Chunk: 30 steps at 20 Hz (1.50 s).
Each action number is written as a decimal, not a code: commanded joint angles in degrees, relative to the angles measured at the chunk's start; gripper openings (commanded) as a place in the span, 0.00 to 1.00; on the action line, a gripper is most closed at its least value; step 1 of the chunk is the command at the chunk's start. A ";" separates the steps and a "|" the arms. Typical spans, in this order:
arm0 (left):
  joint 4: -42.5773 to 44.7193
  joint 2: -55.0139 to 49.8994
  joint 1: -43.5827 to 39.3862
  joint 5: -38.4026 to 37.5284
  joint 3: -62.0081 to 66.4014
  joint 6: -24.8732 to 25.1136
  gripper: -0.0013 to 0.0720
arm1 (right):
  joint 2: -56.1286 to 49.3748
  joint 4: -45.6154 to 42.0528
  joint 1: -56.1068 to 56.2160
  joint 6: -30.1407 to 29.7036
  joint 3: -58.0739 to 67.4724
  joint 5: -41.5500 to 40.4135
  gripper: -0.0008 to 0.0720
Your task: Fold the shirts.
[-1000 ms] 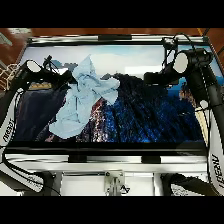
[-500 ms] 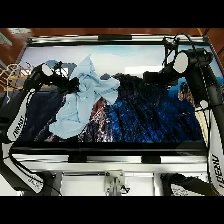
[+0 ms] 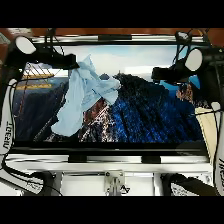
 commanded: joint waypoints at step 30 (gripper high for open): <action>6.10 25.68 -7.74 -17.73 1.42 1.36 0.09 | -3.69 28.37 27.02 -24.65 0.00 -10.25 0.91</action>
